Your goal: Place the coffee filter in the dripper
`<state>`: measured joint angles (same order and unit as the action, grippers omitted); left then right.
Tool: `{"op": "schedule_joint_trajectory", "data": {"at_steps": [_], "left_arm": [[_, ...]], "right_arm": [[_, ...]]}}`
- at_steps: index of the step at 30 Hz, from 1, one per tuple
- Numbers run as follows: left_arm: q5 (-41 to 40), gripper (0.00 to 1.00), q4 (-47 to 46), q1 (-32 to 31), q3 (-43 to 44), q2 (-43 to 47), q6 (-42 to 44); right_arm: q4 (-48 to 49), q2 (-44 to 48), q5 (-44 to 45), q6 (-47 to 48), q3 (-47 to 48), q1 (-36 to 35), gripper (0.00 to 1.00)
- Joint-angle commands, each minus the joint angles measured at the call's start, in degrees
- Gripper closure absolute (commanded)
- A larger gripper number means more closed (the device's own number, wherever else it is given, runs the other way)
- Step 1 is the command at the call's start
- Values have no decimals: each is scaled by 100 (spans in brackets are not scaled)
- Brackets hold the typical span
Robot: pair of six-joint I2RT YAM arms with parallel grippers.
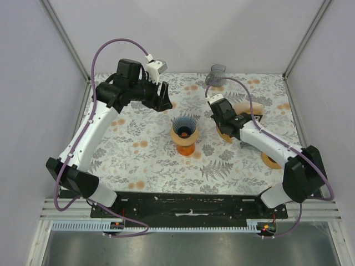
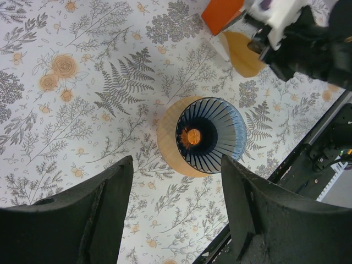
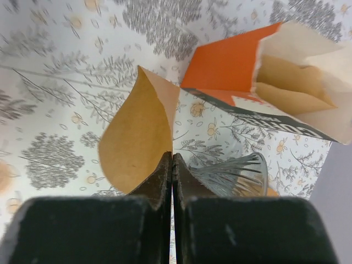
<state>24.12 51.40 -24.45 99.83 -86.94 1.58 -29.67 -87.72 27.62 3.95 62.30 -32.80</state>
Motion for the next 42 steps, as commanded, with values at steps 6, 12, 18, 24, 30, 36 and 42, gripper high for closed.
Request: {"op": "schedule_joint_trajectory", "data": {"at_steps": [6,12,18,24,30,36,42], "left_arm": [[533,16,90,-112,370,203,264],[-424,10,-77,-1236,826,-77,343],[-1330,8,-218,-2054,1407,-718,246],[-1981,7,-402,-2415,1513,-1176,35],[-2385,14,-499,-2460,1548,-1422,-9],[-2676,73,-613,-2451,1320,-1282,35],[-2596,98,-675,-2433,1047,-1071,-97]], "right_arm": [[-1101,1275,-897,-1035,1414,89,100],[-989,1635,-1618,-1712,1855,54,100],[-742,1811,-1909,-2091,1917,-78,100],[-716,1908,-2041,-2196,1935,-218,100],[-645,1996,-2313,-2170,1856,-245,100],[-628,2093,-2156,-2003,1785,-245,100],[-523,2049,-2041,-1933,1820,-219,100]]}}
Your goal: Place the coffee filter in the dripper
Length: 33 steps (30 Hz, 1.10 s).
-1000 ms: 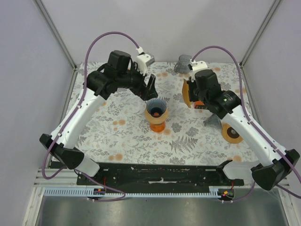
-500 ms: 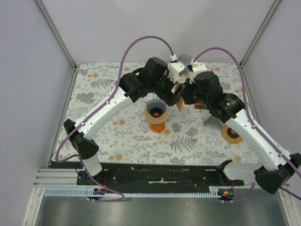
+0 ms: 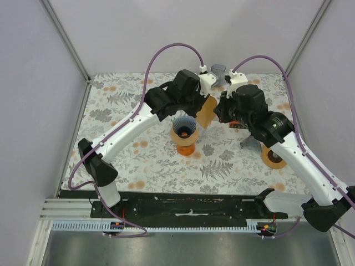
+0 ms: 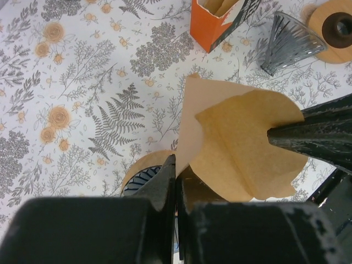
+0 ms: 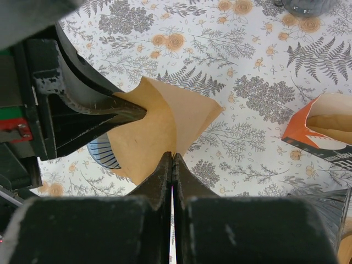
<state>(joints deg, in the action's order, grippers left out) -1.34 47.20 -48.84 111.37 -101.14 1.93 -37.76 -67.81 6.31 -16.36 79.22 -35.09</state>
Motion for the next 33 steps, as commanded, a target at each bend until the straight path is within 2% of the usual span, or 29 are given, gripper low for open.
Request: {"op": "schedule_joint_trajectory", "data": {"at_steps": [1,2,3,4,5,7,15,20,24,26,28,29,31,33], "left_arm": [[-50,98,-264,6,-133,376,-341],[-76,98,-273,6,-142,411,-421],[-111,98,-299,-3,-107,446,-596],[-94,98,-308,-11,-63,446,-667],[-51,98,-282,-20,-19,455,-712],[-50,98,-282,-99,-1,543,-730],[-586,98,-282,-170,-37,701,-624],[-841,98,-282,-170,-63,745,-510],[-1087,98,-317,-161,-89,763,-387],[-1175,98,-334,-152,-89,763,-361],[-1210,98,-334,-161,-107,772,-325],[-1202,98,-343,-161,-116,789,-317],[-1132,98,-352,-152,-116,780,-325],[-1026,98,-361,-170,-98,763,-343]], "right_arm": [[330,31,99,81,137,2,100],[409,5,82,46,111,11,100],[697,-100,-180,-138,50,11,76],[813,-170,-287,-218,50,-6,65],[866,-258,-305,-271,67,-15,58],[989,-355,-174,-350,67,-15,53],[1516,-417,379,-438,-266,-24,55],[1666,-330,1399,-324,-609,-24,74],[1719,-303,1497,-298,-680,-24,88],[1807,-285,1357,-280,-689,-24,91],[2052,-242,1041,-175,-776,-24,90],[2227,-198,787,-122,-837,-24,86],[2579,-145,260,-17,-978,-24,69],[2782,-171,-111,-34,-1031,-24,57]]}}
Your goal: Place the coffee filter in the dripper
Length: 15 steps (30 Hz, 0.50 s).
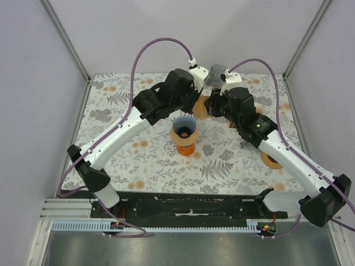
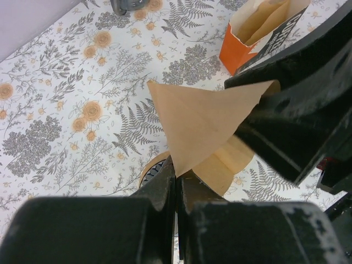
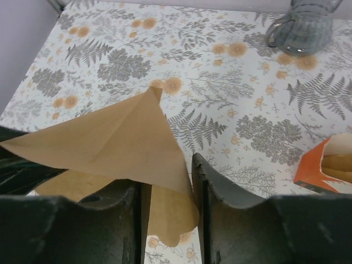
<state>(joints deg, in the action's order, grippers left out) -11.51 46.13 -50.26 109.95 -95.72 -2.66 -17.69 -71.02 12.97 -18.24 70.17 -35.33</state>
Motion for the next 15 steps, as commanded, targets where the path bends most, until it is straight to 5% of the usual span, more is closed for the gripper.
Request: {"op": "schedule_joint_trajectory", "data": {"at_steps": [1,7,12,15], "left_arm": [[34,98,-254,-28,70,212,99],[131,98,-218,-19,202,177,72],[-167,98,-201,-19,80,273,431],[-465,98,-192,-10,-192,344,704]], "right_arm": [[828,115,-857,128,-135,0,56],[847,-87,-788,40,-153,-9,57],[487,61,178,74,-161,9,89],[337,238,355,250,-136,35,100]]}}
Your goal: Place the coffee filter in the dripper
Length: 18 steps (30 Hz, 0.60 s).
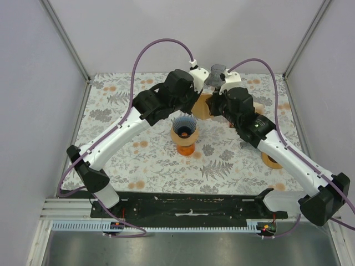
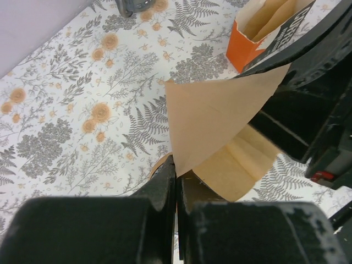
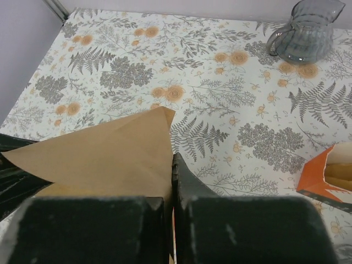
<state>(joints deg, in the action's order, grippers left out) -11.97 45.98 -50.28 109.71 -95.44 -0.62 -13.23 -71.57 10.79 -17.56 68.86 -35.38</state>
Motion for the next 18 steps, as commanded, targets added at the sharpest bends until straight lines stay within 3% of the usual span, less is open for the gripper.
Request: {"op": "schedule_joint_trajectory", "data": {"at_steps": [1,7,9,11,12,15,18], "left_arm": [[-481,98,-168,-8,-230,333,580],[-307,98,-27,-8,-275,447,747],[-61,84,130,-8,-187,500,844],[167,47,376,1,-30,552,888],[290,39,481,27,23,614,888],[581,21,745,62,156,789,923],[660,14,825,124,112,965,959]], "right_arm": [[-187,310,556,261,39,48,100],[-1328,-180,-111,499,855,66,100],[-1847,-435,-383,526,1259,110,100],[-2340,-638,-787,535,1603,153,100],[-2568,-743,-1041,543,1770,197,100],[-3218,-1051,-1718,578,2209,268,100],[-3702,-1411,-2412,649,2640,268,100]]}}
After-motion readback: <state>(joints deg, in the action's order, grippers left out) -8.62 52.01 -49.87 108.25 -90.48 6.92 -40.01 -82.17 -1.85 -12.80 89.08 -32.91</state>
